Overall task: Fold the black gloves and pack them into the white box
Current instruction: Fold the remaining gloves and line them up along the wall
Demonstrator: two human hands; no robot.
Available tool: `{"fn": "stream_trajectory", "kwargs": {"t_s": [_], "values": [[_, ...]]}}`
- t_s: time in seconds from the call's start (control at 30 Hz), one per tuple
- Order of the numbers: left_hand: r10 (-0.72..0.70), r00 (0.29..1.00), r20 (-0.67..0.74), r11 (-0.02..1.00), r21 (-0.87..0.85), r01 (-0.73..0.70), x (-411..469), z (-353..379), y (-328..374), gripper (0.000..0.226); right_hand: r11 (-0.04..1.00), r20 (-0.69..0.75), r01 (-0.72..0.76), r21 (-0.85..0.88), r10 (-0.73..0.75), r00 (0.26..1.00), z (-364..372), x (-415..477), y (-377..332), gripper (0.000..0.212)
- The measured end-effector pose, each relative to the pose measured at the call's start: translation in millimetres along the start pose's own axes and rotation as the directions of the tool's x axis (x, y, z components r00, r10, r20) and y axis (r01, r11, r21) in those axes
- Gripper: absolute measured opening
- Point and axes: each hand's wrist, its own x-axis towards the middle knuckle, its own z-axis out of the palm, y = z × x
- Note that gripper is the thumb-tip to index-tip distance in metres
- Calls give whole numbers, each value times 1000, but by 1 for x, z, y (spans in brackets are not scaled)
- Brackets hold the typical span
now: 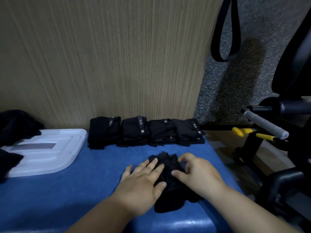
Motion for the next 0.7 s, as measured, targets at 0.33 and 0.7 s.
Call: {"fn": "stream_trajectory", "kwargs": {"t_s": [0.33,0.7], "values": [[50,999,-17,999,-19,-50,-1,2,-3,54,991,67,-131,5,130,989,0,10,-5,24],[48,999,-21,997,-52,-49,7,5,24,63,1000,-110,-19,-10,18,994,-12,6,24,15]]}}
